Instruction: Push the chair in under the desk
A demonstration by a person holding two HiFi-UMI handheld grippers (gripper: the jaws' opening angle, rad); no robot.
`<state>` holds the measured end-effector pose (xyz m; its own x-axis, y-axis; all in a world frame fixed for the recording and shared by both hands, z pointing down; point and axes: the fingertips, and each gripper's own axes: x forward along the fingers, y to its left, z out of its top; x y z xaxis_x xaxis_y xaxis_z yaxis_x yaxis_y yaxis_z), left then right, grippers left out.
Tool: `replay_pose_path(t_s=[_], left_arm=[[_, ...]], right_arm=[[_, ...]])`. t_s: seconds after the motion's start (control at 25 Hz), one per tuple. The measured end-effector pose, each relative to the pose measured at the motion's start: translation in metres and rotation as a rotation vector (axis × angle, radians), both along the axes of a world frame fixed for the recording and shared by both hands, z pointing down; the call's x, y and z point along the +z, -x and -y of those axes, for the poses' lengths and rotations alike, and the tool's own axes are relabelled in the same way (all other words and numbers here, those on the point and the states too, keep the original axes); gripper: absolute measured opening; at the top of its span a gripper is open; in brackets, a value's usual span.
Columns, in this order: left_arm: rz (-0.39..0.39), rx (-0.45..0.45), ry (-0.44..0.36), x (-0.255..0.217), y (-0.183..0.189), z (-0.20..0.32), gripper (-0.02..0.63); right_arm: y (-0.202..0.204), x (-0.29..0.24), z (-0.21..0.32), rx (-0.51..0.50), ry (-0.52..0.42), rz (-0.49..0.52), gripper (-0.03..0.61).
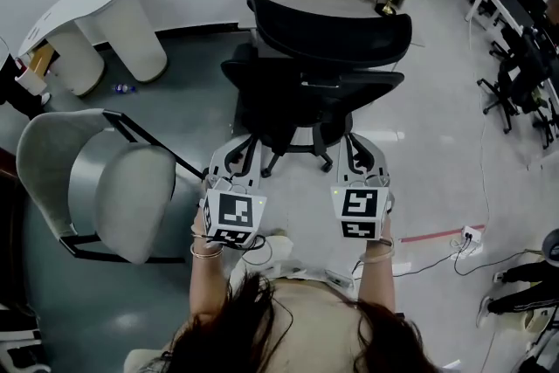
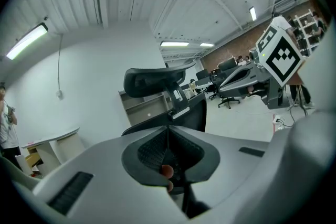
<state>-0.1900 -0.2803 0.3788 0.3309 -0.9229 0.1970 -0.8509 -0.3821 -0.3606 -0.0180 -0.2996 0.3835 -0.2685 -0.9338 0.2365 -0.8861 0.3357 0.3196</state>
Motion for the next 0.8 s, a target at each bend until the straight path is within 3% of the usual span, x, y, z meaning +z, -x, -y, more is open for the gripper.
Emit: replay_pose_path(t_s=[0.6, 0.8], left_arm=[[-0.093, -0.039, -0.009, -0.004, -0.047, -0.088, 0.011], [-0.223, -0.047, 0.001, -0.014, -0.057, -0.118, 0.009]], right_arm=[[-0.035, 0.002, -0.083, -0.08, 0.029, 0.085, 0.021], [-0.041, 0.005, -0.11, -0.106, 0.027, 0.092, 0.021]])
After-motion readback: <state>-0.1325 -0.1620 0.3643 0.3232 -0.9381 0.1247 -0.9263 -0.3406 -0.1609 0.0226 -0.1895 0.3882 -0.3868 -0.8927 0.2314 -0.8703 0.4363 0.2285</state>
